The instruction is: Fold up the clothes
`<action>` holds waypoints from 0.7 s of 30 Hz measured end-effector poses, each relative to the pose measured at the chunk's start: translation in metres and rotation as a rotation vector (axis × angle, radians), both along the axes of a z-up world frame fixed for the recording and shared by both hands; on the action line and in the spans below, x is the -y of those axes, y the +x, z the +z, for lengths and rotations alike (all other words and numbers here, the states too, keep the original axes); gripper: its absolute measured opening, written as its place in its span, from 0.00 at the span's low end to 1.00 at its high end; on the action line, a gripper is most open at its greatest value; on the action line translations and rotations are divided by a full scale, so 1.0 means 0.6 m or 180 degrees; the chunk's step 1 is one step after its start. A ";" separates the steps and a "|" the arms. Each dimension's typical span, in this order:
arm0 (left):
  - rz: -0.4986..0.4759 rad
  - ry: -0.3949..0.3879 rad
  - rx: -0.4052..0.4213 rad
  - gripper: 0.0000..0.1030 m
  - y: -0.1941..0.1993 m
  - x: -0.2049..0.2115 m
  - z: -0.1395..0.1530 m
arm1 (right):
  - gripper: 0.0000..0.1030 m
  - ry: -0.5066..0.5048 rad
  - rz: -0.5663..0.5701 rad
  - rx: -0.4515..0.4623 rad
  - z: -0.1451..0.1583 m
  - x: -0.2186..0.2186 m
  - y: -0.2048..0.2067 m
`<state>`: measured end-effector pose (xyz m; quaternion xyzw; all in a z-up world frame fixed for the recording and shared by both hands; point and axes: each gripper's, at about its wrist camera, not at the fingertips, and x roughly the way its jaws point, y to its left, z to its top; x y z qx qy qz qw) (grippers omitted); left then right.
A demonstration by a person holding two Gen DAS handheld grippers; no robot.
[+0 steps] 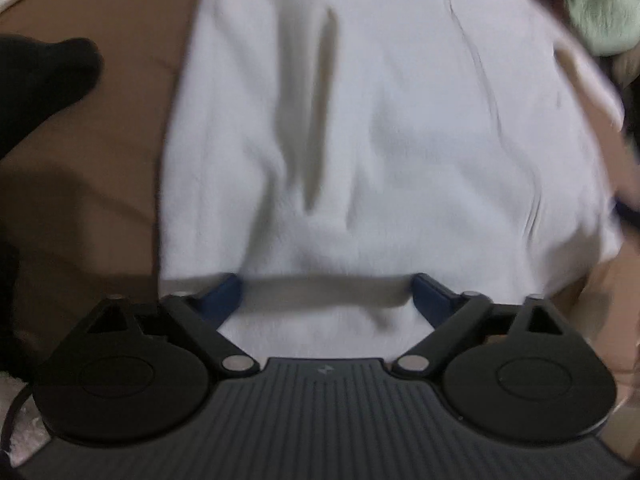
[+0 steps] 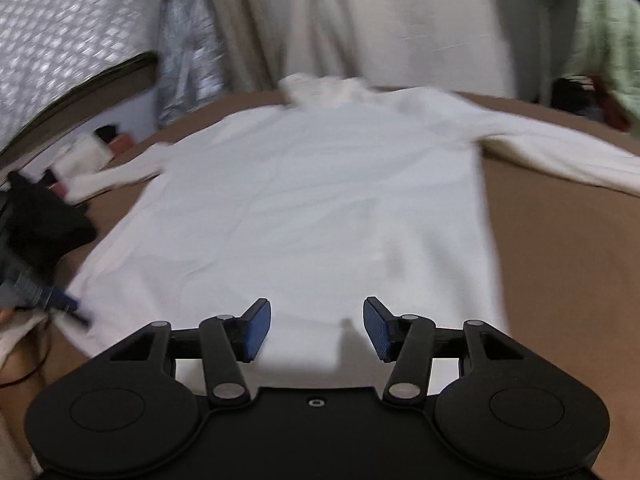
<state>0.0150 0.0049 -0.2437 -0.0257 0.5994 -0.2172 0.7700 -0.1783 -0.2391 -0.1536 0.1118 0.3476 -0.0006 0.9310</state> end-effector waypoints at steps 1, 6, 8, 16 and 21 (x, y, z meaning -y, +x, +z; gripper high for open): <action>-0.0077 0.0098 0.0031 0.02 -0.003 -0.001 0.004 | 0.56 -0.0014 0.0103 -0.0027 -0.008 -0.013 0.015; -0.0555 0.0628 0.0175 0.00 -0.039 -0.010 0.040 | 0.45 -0.0511 0.0449 -0.0655 -0.066 -0.065 0.062; -0.0810 0.0982 0.0258 0.00 -0.057 -0.011 0.041 | 0.44 -0.0454 0.0359 -0.0633 -0.062 -0.060 0.044; -0.0774 0.0927 0.0671 1.00 -0.037 0.036 0.058 | 0.46 -0.0468 0.0470 -0.0404 -0.047 -0.081 0.034; -0.0662 0.1572 0.0551 1.00 0.030 0.061 -0.014 | 0.47 -0.0422 0.0923 -0.0213 -0.043 -0.145 0.078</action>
